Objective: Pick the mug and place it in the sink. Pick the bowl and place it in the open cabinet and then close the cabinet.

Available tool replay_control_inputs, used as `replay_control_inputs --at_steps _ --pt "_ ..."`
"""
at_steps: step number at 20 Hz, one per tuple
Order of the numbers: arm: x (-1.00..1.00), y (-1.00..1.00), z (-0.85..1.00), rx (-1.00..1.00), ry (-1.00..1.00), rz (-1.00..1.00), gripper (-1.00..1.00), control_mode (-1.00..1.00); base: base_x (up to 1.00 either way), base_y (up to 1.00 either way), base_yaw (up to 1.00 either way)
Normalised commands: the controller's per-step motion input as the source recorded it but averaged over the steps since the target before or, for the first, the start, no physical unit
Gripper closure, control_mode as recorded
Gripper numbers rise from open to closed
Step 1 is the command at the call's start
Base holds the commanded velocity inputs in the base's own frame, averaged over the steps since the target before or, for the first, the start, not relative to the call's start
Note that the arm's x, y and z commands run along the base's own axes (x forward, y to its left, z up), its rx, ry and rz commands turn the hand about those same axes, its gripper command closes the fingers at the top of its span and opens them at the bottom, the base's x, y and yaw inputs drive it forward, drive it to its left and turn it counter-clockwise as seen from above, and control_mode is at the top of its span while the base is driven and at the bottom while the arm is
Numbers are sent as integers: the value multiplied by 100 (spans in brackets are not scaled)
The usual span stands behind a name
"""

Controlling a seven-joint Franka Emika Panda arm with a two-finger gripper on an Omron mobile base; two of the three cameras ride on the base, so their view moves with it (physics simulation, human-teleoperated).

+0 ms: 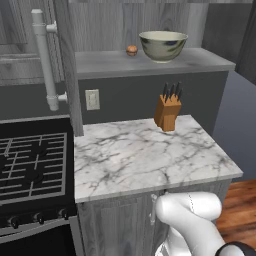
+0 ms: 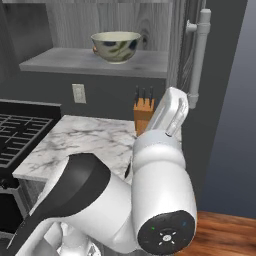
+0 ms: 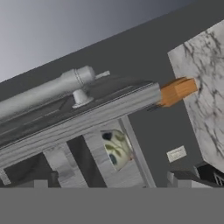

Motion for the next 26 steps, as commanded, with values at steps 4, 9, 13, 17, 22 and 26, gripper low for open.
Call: replay_control_inputs --at_steps 4,9,13,17,22,26 --pt "2 -32 -15 6 0 1 -100 -100 0 0 0" --pt "0 -41 -12 6 0 1 -100 -100 0 0 0" --pt "1 -9 -10 5 0 2 -100 -100 0 0 0" --pt "14 0 -24 3 0 11 -100 -100 0 0 0" --pt "16 -8 -28 6 0 14 -100 -100 0 0 0" --pt "28 0 -21 7 0 12 -100 -100 0 0 0"
